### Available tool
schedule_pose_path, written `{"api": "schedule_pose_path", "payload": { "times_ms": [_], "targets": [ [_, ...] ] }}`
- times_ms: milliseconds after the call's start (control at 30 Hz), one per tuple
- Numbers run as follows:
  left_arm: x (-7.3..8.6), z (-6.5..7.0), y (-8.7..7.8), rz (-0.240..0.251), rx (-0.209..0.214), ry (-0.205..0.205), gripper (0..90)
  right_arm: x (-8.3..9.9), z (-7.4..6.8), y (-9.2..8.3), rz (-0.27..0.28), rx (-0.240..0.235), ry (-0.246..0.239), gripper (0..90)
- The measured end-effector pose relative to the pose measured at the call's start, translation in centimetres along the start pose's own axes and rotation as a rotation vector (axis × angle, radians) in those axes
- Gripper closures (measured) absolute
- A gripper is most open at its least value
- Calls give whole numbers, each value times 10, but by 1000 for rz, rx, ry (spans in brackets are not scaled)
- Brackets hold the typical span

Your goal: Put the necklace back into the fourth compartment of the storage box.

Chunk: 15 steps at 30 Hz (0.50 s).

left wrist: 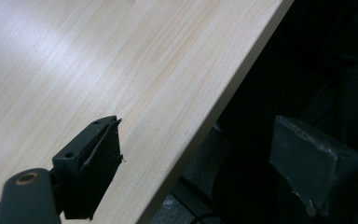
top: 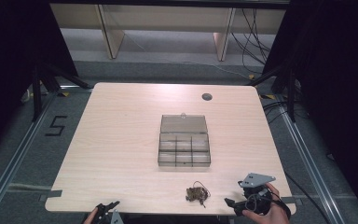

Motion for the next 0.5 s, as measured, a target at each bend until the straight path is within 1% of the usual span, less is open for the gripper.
{"api": "schedule_pose_path", "payload": {
  "times_ms": [33,67,100,133,167,300,333,367,433,467,500],
  "targets": [
    [0,0,0,1,1,-1,158,2,0,-4,-27,-4,8,199],
    [0,0,0,1,1,-1,158,0,-1,-3,-11,-6,21,197],
    [0,0,0,1,1,-1,158,-1,-1,-3,-9,-2,17,196],
    [0,-1,0,-3,-9,3,158,-2,1,-3,-3,10,1,196],
    [0,-1,0,-3,-5,1,158,-2,-1,-5,-8,-2,2,196],
    [0,-1,1,-4,-5,2,158,-5,-5,-8,-21,-18,-19,200],
    [0,0,1,-4,3,0,158,-7,-6,-8,-23,-19,-30,201],
    [0,0,1,-5,2,1,158,-9,-7,-8,-23,-18,-40,202],
    [0,-1,0,-4,-8,2,158,-12,-10,-8,-29,-31,-56,209],
    [0,0,0,-3,1,-1,158,-14,-11,-8,-32,-34,-66,209],
    [0,-1,1,-6,-8,1,158,-16,-13,-8,-39,-39,-81,210]
  ]
}}
Point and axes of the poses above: each handheld gripper's, and its own axes: y roughly forward along the jaws, x roughly out of its underside, z roughly to its right, the point moved 10 cm from there along y, roughly forward along the jaws, and after that the axes turned 6 degrees about -y, right-handed, at the moved point
